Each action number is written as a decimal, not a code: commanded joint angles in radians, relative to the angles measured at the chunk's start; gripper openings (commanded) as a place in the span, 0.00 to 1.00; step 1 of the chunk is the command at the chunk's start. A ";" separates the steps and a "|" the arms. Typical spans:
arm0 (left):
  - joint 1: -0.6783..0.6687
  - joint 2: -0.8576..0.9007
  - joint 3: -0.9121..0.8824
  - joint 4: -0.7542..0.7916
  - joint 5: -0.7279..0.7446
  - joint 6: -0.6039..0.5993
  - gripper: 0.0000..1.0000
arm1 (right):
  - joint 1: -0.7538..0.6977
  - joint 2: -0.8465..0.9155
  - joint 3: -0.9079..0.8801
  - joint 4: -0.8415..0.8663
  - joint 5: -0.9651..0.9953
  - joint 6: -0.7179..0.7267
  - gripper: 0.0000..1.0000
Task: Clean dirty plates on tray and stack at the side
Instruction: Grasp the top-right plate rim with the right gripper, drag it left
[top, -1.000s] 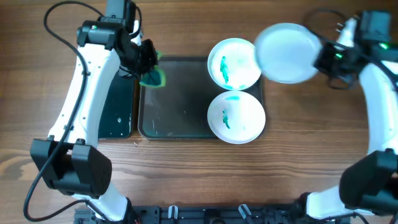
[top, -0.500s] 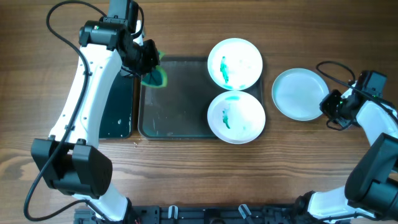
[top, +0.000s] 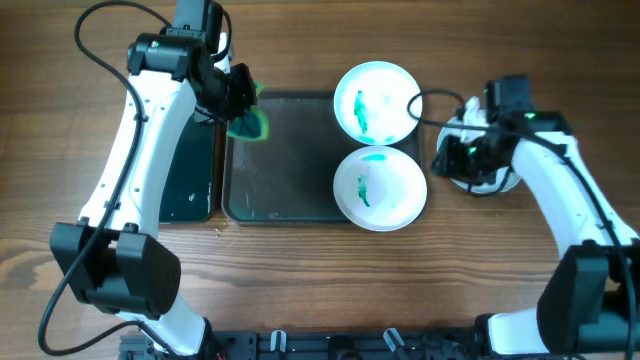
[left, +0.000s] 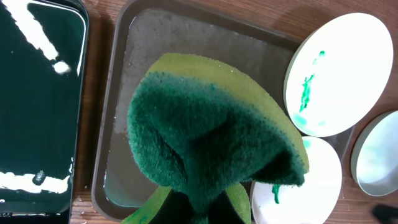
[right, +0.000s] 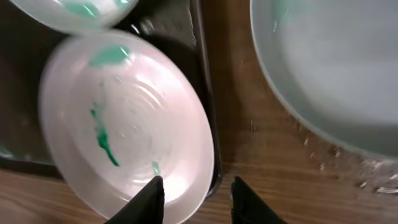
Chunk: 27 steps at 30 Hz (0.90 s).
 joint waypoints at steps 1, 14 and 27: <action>-0.003 0.004 -0.005 0.003 -0.002 -0.002 0.04 | 0.030 0.025 -0.082 0.039 0.035 0.051 0.34; -0.003 0.004 -0.005 0.003 -0.002 -0.002 0.04 | 0.060 0.023 -0.217 0.233 0.009 0.047 0.04; -0.003 0.004 -0.005 0.003 -0.002 -0.002 0.04 | 0.492 0.090 -0.015 0.471 0.246 0.547 0.04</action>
